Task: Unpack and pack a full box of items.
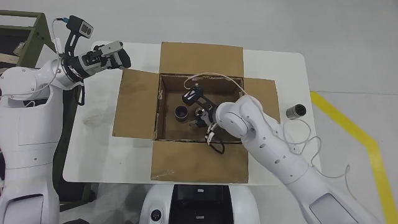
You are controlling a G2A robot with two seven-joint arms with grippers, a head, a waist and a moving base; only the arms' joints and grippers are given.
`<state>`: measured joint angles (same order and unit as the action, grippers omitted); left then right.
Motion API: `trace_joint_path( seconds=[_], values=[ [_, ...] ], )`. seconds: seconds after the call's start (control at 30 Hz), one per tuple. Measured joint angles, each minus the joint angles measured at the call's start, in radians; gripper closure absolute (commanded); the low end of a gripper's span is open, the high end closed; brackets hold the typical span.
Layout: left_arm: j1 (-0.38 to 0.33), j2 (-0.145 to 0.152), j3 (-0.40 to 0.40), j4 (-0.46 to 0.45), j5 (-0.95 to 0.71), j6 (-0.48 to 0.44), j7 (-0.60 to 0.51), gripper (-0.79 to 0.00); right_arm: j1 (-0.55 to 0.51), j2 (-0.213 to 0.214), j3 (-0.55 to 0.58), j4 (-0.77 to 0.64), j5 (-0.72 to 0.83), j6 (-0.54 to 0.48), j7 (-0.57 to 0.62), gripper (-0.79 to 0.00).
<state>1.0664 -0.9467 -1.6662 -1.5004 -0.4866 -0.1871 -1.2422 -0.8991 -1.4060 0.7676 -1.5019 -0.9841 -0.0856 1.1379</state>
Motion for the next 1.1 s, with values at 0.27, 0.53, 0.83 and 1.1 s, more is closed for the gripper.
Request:
trace_joint_path(
  seconds=[0.27,0.53,0.83,1.1],
  values=[
    [0.0,0.0,0.0,0.0,0.0,0.0,0.0,-0.785,0.04,-0.018,-0.024,0.101,0.018,-0.002,-0.027,-0.616],
    [0.0,0.0,0.0,0.0,0.0,0.0,0.0,-0.785,0.068,-0.033,-0.044,0.149,0.033,-0.009,-0.042,-0.206],
    [0.0,0.0,0.0,0.0,0.0,0.0,0.0,-0.785,0.081,-0.04,-0.056,0.146,0.007,0.018,-0.005,0.0],
    [0.0,0.0,0.0,0.0,0.0,0.0,0.0,-0.785,0.05,-0.027,-0.028,0.03,-0.042,0.035,0.038,0.0]
  ],
)
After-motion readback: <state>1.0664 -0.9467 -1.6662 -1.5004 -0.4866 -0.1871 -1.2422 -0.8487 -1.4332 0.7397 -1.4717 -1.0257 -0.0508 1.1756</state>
